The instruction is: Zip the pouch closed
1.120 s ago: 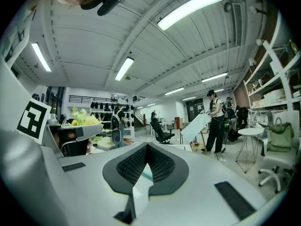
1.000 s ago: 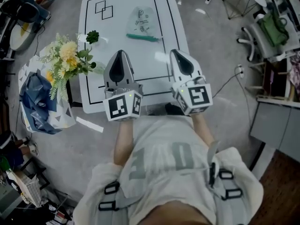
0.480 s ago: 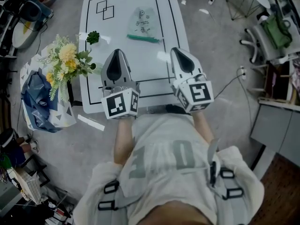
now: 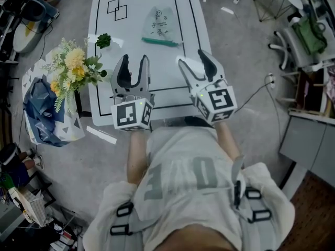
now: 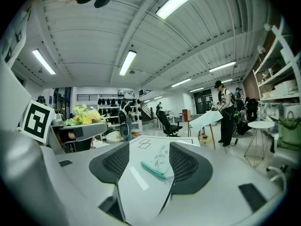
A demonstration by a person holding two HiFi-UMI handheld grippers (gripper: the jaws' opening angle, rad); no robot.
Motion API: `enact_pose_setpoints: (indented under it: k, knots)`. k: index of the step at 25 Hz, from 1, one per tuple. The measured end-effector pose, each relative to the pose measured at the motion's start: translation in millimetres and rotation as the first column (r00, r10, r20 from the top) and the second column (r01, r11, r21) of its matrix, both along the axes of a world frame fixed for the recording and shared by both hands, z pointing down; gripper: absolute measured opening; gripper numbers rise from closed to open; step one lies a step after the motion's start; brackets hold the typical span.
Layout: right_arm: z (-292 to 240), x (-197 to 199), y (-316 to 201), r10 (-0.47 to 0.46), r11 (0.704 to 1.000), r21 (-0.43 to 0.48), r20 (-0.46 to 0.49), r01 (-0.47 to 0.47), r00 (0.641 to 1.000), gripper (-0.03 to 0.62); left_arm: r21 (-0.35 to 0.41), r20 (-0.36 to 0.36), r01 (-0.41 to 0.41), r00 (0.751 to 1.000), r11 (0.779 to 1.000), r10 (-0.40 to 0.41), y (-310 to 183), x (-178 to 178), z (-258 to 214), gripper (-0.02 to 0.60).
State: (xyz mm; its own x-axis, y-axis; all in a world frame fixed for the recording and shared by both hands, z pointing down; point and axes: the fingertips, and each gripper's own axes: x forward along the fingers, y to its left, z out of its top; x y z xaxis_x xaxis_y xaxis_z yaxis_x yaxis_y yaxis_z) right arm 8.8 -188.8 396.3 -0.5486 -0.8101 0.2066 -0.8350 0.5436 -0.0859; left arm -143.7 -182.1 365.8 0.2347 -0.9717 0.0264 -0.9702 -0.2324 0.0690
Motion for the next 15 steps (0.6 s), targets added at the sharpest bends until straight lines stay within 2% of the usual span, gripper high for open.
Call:
enact_pose_setpoints:
  k: [4,7,10,15]
  knots:
    - [2.3,-0.5,-1.3,-0.004,1.000,-0.010,-0.018,0.004,1.000,0.242,-0.041,0.056,-0.008,0.998,0.999,0.011,-2.3,2.7,11.3,0.213]
    - [1.1,0.7,-3.5,-0.004,1.000,-0.004,-0.013,0.004,1.000,0.242,-0.059,0.152,-0.026,0.988,0.998,0.034,-7.1,7.0,18.4,0.213]
    - [1.4,1.4,-5.8,-0.012,1.000,0.003,-0.021,0.012,1.000,0.242,-0.074,0.305,-0.050,0.950,0.996,0.070,-17.7,9.6,27.8,0.213]
    - [5.3,4.4,-9.6,-0.010,1.000,-0.013,-0.033,0.009,0.999,0.242,-0.126,0.476,-0.074,0.870,0.989,0.126,-41.5,9.2,50.3,0.213]
